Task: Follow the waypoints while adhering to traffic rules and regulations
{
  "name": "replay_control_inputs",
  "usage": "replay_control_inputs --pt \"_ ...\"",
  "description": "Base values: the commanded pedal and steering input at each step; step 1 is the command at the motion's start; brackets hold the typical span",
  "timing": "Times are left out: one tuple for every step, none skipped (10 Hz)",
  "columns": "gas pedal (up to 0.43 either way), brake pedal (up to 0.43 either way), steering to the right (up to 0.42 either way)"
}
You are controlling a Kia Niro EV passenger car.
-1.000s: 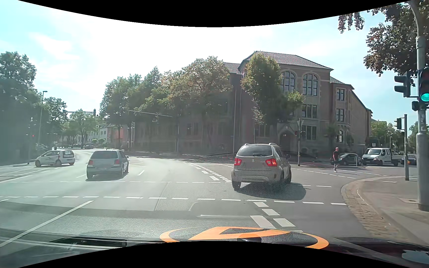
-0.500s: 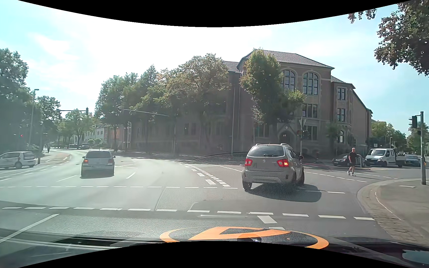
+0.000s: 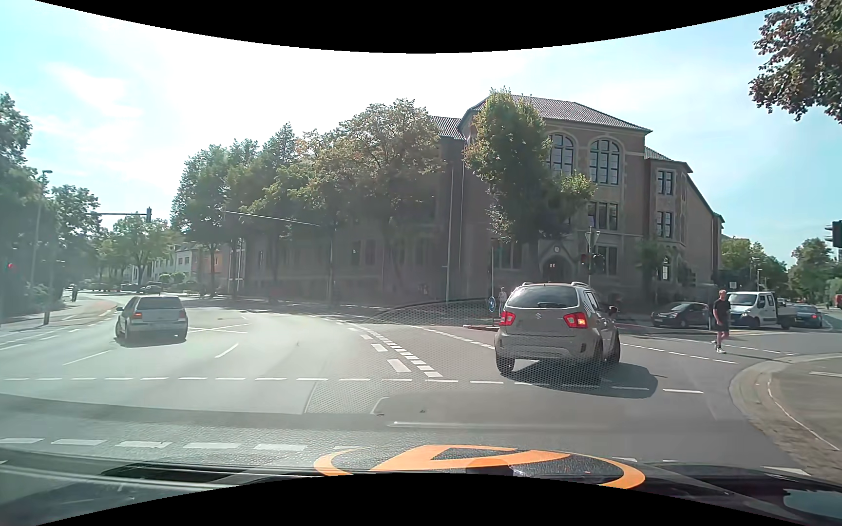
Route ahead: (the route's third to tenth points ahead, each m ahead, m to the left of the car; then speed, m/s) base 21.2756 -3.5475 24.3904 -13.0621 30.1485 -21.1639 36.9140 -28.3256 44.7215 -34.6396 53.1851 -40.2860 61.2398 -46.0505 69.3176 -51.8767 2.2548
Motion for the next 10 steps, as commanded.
replay_control_inputs --pt "0.0 0.012 0.08" --pt "0.0 0.006 0.081" --pt "0.0 0.012 0.082" --pt "0.0 0.006 0.086" --pt "0.0 0.006 0.091" --pt "0.0 0.006 0.092" --pt "0.0 0.006 0.093" --pt "0.0 0.012 0.094" --pt "0.0 0.012 0.094" --pt "0.0 0.073 0.088"
